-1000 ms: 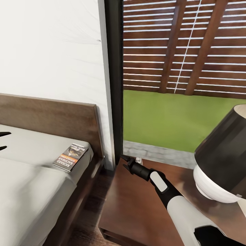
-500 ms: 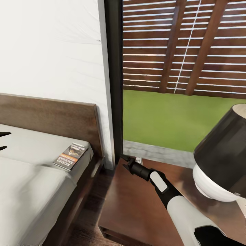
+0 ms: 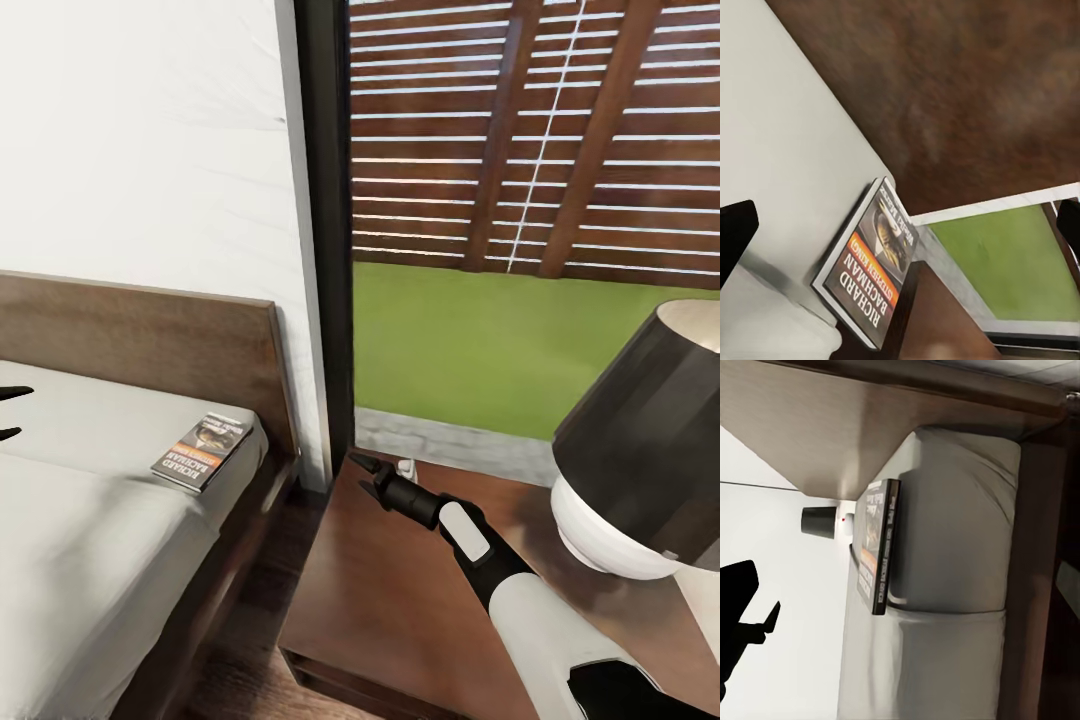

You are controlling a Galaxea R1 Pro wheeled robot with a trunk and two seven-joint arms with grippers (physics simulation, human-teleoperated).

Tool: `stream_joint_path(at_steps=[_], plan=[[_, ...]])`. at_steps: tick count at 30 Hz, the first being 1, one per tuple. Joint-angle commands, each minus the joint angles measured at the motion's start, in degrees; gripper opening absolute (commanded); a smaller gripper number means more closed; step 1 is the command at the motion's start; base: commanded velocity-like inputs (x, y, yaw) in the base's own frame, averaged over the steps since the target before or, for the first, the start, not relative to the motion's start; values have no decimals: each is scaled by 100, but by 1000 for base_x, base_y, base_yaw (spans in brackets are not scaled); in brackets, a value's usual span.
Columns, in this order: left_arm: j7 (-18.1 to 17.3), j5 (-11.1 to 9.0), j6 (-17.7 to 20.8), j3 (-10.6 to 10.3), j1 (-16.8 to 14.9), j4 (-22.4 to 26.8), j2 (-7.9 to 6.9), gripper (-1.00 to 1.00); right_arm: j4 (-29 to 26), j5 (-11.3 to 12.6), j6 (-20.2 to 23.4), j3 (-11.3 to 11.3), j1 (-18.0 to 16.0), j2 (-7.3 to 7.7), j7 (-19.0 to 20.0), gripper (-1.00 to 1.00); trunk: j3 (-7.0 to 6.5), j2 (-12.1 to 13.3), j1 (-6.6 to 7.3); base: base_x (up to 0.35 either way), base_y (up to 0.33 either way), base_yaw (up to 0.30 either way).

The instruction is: In the bedroom, move the book from the bed onto either nightstand, and place the two sandals side by side next to the bed.

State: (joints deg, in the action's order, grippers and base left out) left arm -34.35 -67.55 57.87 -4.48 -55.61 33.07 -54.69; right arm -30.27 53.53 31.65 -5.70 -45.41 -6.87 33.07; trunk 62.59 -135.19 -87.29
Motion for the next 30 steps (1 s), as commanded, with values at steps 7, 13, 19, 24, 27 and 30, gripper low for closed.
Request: stream_joint_path(at_steps=[7,13,19,24,27,30], plan=[[-55,15,-4,-40,-12,-12,-7,100,3,34,26,-3,-3,2,-1,100,5,-2,1,-3,-4,0],[-55,17,-4,-43,-12,-12,-6,100,3,34,26,-2,-3,2,-2,100,5,-2,1,0,-1,7],[-55,18,-4,-40,-12,-12,-7,100,3,34,26,10,-3,2,-2,100,5,-2,1,0,0,161],[-55,17,-4,-33,-12,-12,-7,100,3,39,26,15,-3,2,-2,100,5,-2,1,0,0,218],[-55,15,-4,-30,-12,-8,-7,100,3,41,26,12,-3,2,-2,100,5,-2,1,0,0,212],[-55,15,-4,-28,-12,23,-7,100,3,42,26,10,-3,2,-2,100,5,-2,1,0,0,207]])
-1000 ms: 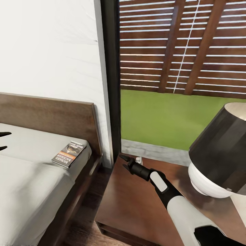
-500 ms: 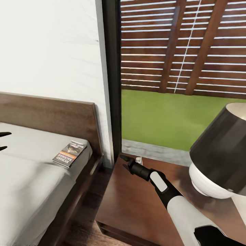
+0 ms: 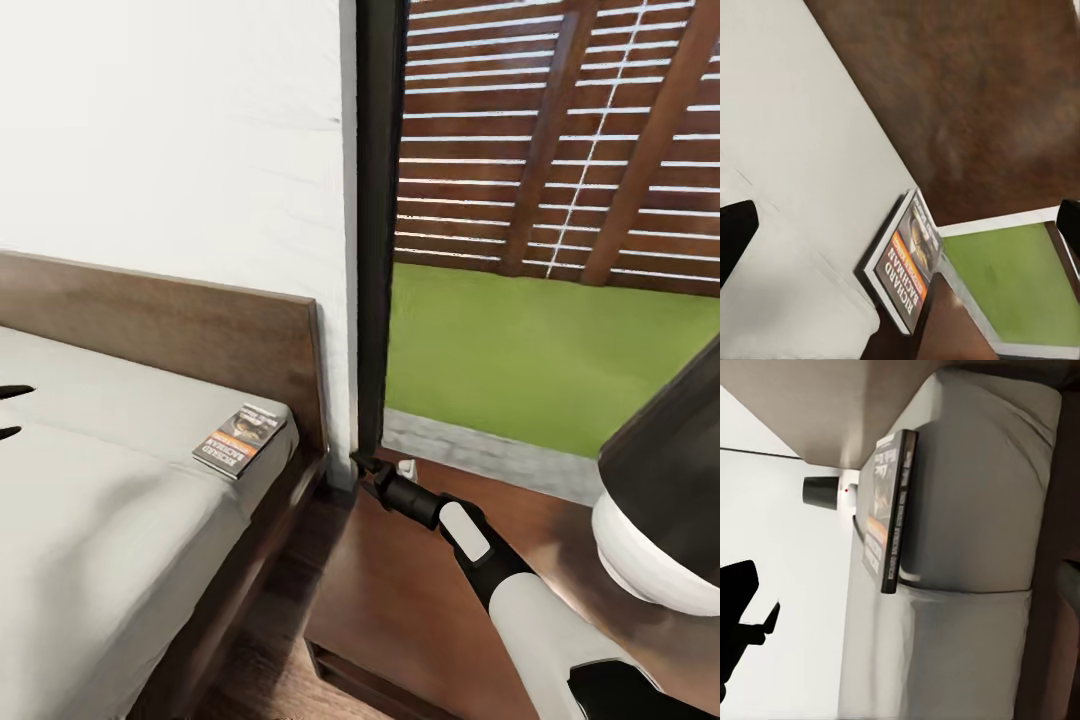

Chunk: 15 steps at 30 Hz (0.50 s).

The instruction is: In the bedroom, move the book from the bed onto either nightstand, and place the two sandals side by side next to the bed.

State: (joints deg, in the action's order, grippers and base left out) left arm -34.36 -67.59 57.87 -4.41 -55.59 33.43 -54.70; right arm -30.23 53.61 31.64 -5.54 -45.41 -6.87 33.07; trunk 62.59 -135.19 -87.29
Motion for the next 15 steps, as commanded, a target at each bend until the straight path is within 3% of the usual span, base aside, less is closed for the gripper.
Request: stream_joint_path(at_steps=[1,15], plan=[[-53,18,-4,-36,-13,4,-6,100,-1,35,26,-7,-3,2,-2,100,5,-2,1,0,0,205],[-53,31,-4,-42,-13,83,-6,100,-1,36,26,-9,-3,3,-2,100,5,-2,1,0,0,199]])
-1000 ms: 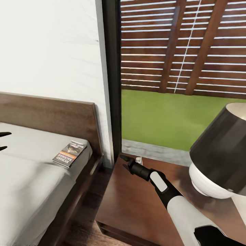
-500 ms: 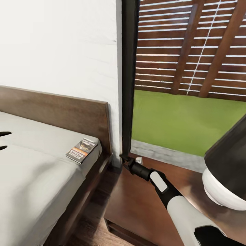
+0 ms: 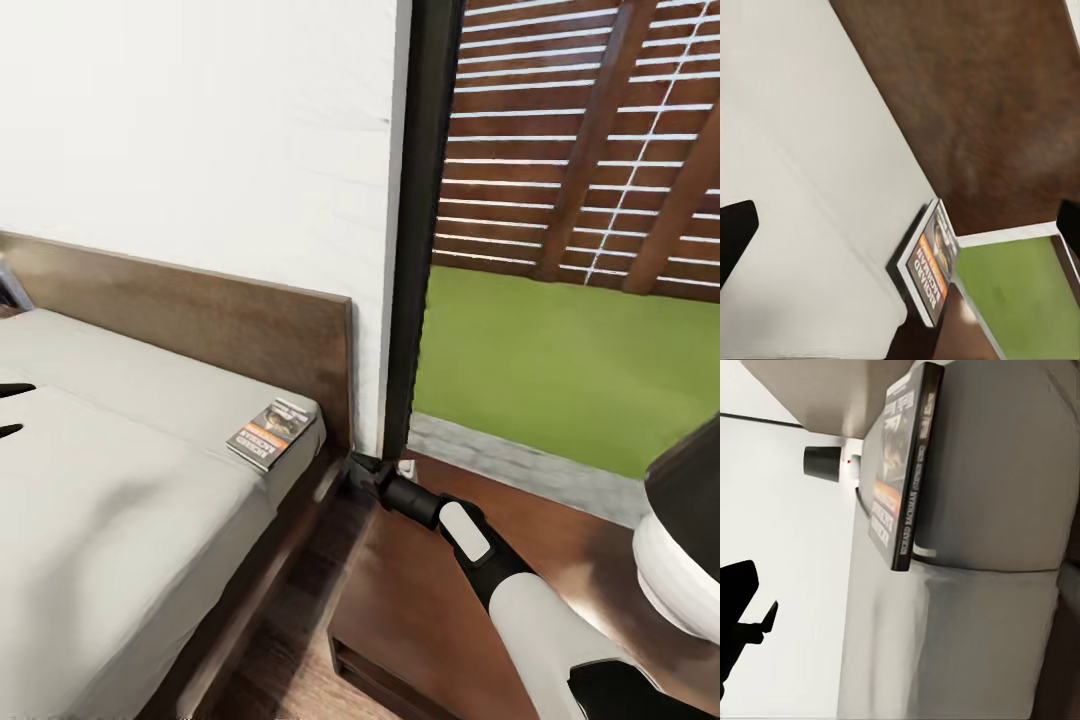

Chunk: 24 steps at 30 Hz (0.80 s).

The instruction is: In the bedroom, move the book from the bed onto either nightstand, and place the two sandals side by side next to the bed.

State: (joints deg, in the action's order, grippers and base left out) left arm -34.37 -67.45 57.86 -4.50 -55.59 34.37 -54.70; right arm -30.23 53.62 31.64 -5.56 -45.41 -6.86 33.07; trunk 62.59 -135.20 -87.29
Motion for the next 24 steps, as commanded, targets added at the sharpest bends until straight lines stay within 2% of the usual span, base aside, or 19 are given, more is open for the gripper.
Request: stream_joint_path(at_steps=[1,10,24], plan=[[-52,19,-3,-34,-13,-11,-6,100,-1,35,26,-7,-3,3,-2,100,5,-2,1,0,0,180],[-52,14,-3,-26,-13,-3,-8,100,-1,35,26,-7,-3,3,1,100,5,-2,1,0,0,145],[-55,21,-3,-18,-13,-1,-14,100,-7,37,34,-6,-3,17,-6,100,5,-2,1,0,0,19]])
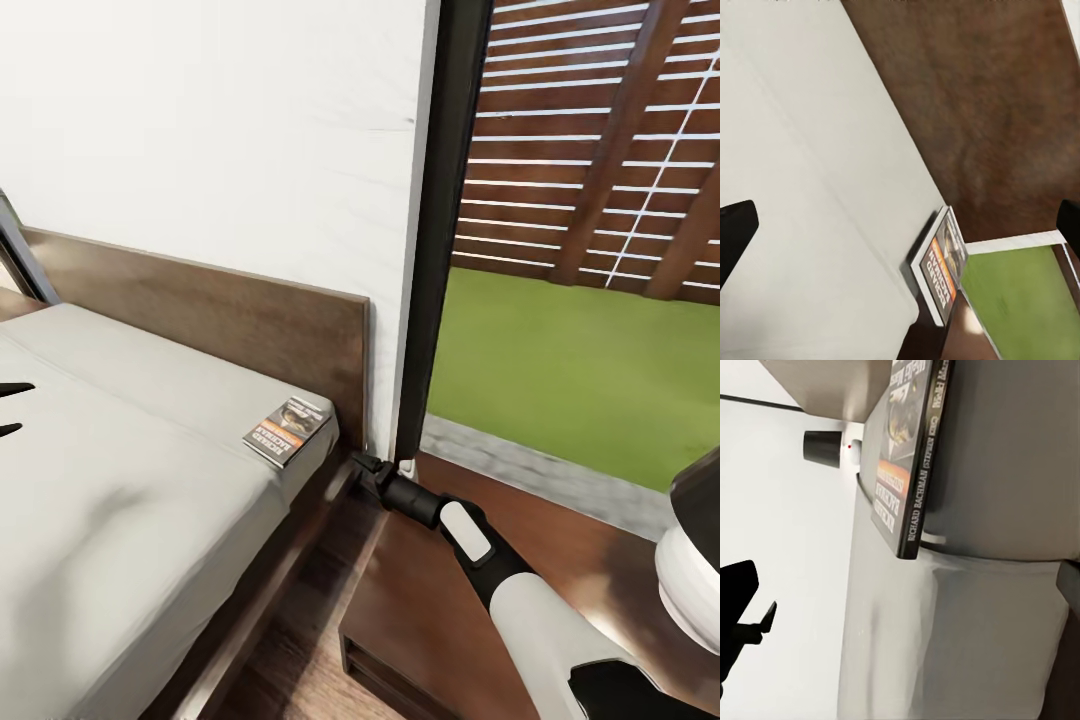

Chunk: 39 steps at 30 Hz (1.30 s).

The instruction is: In the bedroom, move the book from the bed onto either nightstand, and place the two sandals side by side next to the bed.

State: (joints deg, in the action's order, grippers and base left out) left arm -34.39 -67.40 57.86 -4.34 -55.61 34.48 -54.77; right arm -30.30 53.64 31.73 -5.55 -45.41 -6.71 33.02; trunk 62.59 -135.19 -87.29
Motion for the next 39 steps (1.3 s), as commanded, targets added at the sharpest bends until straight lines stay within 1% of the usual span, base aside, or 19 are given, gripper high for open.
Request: stream_joint_path(at_steps=[1,5,8,11,12,15,19,20,24,27,33,39], plan=[[-54,17,-2,-33,-11,-11,-7,100,0,36,24,-10,-3,2,-1,100,5,-2,1,0,0,1],[-57,14,-2,-32,-11,-5,-7,100,4,57,11,-26,-3,-8,-9,100,5,-2,1,0,0,0],[-58,11,-2,-32,-11,-4,-7,100,5,143,5,-22,-3,-15,-23,100,5,-2,1,0,0,0],[-63,10,-2,-31,-11,-2,-8,100,5,316,3,-19,-3,-19,-39,100,5,-2,1,0,0,0],[-64,9,-2,-30,-11,-1,-8,100,2,458,2,-18,-5,-24,-46,100,5,-2,1,0,0,0],[-66,9,-2,-27,-11,0,-8,100,0,649,1,-19,-8,-31,-63,100,5,-2,1,0,0,0],[-67,8,-2,-24,-11,4,-8,100,2,793,-3,-19,-23,-48,-92,100,5,-2,1,0,0,0],[-67,8,-2,-24,-11,5,-8,100,4,824,-5,-18,-55,-75,-127,100,5,-2,1,0,0,0],[-67,3,-2,-23,-11,6,-8,100,7,853,-24,-17,-159,-164,-289,100,5,-2,1,0,0,0],[-67,4,-2,-23,-11,13,-8,100,11,872,-112,-16,-260,-224,-496,100,5,-2,1,0,0,0],[-68,14,-2,-23,-11,84,-14,100,15,876,-256,-16,-367,-267,-691,100,5,-2,1,0,0,0],[-61,20,-2,-23,-11,105,-16,100,11,891,-294,-16,-390,-267,-744,100,5,-2,1,0,0,0]])
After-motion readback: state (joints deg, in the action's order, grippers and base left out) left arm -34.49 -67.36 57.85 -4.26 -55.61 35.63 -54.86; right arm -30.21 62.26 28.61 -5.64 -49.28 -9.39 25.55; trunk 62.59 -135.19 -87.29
